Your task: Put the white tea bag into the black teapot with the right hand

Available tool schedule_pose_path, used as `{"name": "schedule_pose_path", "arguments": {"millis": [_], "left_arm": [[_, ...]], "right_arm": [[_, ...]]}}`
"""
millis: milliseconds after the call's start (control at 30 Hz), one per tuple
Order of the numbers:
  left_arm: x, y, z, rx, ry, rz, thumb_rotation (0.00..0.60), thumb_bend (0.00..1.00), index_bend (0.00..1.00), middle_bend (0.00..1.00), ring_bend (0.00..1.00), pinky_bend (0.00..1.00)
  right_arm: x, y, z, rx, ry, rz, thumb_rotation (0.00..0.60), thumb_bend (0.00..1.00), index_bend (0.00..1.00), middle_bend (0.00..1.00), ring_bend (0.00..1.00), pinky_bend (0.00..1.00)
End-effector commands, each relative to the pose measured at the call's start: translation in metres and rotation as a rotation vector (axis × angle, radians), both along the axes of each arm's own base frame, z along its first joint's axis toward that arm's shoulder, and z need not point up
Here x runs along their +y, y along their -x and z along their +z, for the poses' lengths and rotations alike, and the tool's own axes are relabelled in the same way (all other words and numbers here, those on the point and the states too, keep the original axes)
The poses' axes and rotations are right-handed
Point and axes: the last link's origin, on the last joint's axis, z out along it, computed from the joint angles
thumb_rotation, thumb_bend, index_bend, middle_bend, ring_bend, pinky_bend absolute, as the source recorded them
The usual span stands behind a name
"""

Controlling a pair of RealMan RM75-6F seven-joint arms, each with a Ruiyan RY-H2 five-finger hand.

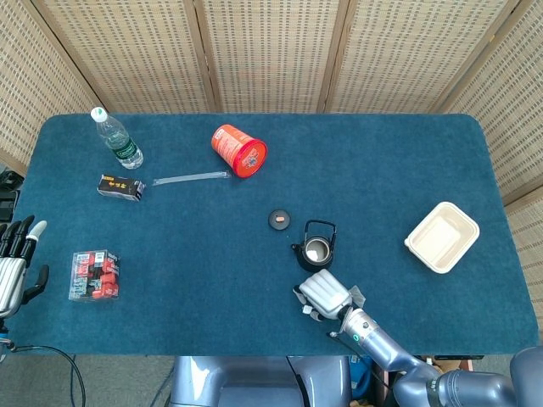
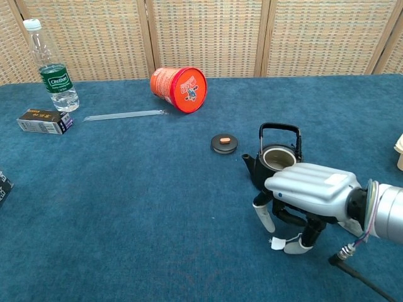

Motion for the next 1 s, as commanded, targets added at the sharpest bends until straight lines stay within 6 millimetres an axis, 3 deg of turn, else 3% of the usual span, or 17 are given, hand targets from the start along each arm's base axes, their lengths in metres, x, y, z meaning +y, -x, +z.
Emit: {"name": "schedule_pose_path", "arguments": {"millis": [33,1000], "left_arm": [[0.0,0.0002,-0.0001,0.0,0.001,0.001,0.6,0.52,0.0,0.0,0.0,0.0],[-0.0012,0.0038,0.0001,-0.006,0.001,0.009,0.6,0.51,0.0,0.0,0.0,0.0]], "right_arm": [[0.0001,-0.0003,-0.0002,0.0,-0.001,0.0,0.6,0.8,0.59,0.92,0.96,0.98],[0.0028,0.0013,-0.0052,-0.008,-0.004,-0.014,0.6,0.83,0.59,0.92,0.96,0.98]]}}
